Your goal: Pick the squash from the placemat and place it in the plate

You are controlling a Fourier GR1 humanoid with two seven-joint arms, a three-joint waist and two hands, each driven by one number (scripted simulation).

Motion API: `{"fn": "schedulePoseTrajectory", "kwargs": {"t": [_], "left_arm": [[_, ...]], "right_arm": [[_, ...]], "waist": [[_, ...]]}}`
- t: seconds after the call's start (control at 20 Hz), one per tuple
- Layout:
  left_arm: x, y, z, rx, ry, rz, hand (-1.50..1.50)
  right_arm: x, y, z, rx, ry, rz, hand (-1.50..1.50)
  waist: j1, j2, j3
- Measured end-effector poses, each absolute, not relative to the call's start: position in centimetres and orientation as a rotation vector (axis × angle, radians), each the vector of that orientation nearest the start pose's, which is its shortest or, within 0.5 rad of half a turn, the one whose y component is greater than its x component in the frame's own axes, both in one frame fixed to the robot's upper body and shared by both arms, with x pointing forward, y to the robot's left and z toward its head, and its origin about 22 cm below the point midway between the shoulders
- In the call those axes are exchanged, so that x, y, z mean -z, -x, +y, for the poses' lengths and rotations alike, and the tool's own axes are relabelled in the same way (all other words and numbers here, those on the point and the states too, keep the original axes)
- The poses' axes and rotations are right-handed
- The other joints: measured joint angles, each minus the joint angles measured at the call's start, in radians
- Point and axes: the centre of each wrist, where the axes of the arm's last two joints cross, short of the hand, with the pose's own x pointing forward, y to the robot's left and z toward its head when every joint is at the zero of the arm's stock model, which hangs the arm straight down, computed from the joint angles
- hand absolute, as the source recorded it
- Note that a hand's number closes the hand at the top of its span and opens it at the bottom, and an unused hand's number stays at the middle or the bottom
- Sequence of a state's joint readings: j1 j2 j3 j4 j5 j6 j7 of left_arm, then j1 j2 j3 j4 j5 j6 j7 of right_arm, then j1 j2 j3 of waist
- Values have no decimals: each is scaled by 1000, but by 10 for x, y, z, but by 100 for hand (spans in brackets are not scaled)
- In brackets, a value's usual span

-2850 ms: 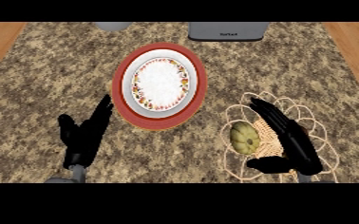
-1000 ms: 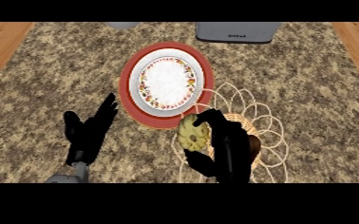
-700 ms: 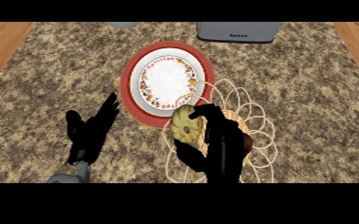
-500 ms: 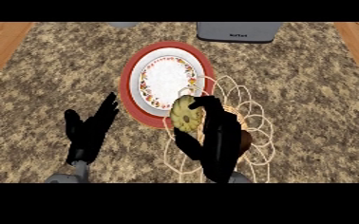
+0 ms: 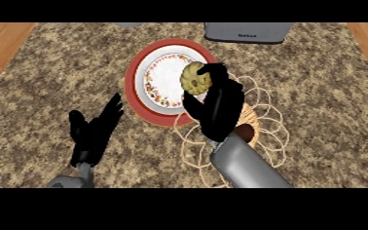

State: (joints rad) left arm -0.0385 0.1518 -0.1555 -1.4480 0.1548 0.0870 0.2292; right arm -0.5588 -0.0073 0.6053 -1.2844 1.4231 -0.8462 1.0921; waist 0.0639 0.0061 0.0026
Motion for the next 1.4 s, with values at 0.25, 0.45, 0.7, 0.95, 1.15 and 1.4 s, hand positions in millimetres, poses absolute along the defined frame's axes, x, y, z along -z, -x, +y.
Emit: {"fn": "schedulePoseTrajectory", "kwargs": {"t": [0.25,0.45,0.7,0.95,1.15,1.4], "left_arm": [[18,-248,225,63,33,-1237,0],[18,-250,226,69,38,-1242,0],[16,-251,217,83,52,-1254,0],[16,-255,217,91,59,-1255,0],[16,-253,218,87,57,-1266,0],[14,-254,220,74,41,-1250,0]], "right_arm": [[-58,-327,-40,-152,1266,-1750,150],[-51,-345,-47,-131,1265,-1639,-150],[-40,-362,-50,-155,1189,-1415,-150],[-30,-368,-51,-146,1079,-1389,-150],[-34,-370,-49,-95,1010,-1489,-150],[-40,-369,-51,33,941,-1598,-150]], "waist": [[3,4,1],[9,9,2],[25,16,2],[33,22,4],[33,22,5],[17,17,4]]}}
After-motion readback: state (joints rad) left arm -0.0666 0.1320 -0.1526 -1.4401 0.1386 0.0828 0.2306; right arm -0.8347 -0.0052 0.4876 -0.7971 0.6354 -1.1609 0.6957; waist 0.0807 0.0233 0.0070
